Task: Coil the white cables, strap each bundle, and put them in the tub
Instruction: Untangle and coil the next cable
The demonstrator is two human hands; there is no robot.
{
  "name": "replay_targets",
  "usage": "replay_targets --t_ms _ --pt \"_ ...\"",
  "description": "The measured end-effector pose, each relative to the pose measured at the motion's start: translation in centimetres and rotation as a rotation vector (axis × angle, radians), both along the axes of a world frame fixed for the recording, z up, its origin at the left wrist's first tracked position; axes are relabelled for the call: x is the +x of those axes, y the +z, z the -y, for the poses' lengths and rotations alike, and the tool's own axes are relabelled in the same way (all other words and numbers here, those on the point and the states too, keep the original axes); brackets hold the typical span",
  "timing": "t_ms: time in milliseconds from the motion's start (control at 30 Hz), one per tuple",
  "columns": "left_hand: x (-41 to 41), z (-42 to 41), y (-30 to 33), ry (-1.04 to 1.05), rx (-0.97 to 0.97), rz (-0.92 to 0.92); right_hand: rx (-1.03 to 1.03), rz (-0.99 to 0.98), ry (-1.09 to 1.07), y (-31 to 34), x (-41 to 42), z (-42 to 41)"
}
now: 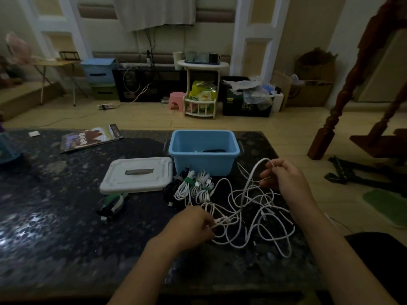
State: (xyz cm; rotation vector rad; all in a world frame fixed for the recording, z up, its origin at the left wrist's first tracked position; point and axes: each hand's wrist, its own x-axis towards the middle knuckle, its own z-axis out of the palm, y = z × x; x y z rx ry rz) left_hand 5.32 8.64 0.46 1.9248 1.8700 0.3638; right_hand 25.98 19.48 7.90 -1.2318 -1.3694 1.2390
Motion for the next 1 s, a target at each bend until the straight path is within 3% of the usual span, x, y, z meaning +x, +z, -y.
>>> replay_targets --t_ms 100,233,367,467,533,600,667,800,900,1000 --pt "-0.5 0.0 0.7 0.065 0.078 0.014 -0.015 0.097 -0.057 -0.6 0.3 -0.4" --pt "-1.5 0.7 2.4 0.228 0.319 0.282 0.009 0.35 -0.037 -1.4 0.7 -0.7" --pt "-1.8 1.1 3.7 0.333 0.468 0.483 0.2 0.545 0.043 -1.9 -0.3 0.2" --pt "-2.0 1.4 4.6 0.395 0.527 0.539 0.479 0.564 0.065 -1.4 -2.4 2.4" --pt "-2.0 1.7 5.1 0.421 0.514 0.614 0.601 0.501 0.238 -1.1 -4.0 4.2" --pt "-2.0 2.1 5.6 0.437 0.499 0.691 0.627 0.461 0.471 -1.3 -5.5 5.8" --pt "-2.2 2.6 6.0 0.444 0.487 0.751 0.647 0.473 0.575 -2.0 -6.6 6.7" --pt "-3.2 3.8 6.3 0.45 0.401 0.819 0.797 0.61 0.382 -2.7 -8.3 6.9" --pt "-4.0 4.8 6.4 0.46 0.374 0.998 0.952 0.689 0.293 -3.0 -9.2 6.4" --pt "-4.8 5.9 6.7 0.409 0.362 1.216 0.775 0.577 0.394 -3.5 -9.9 6.4"
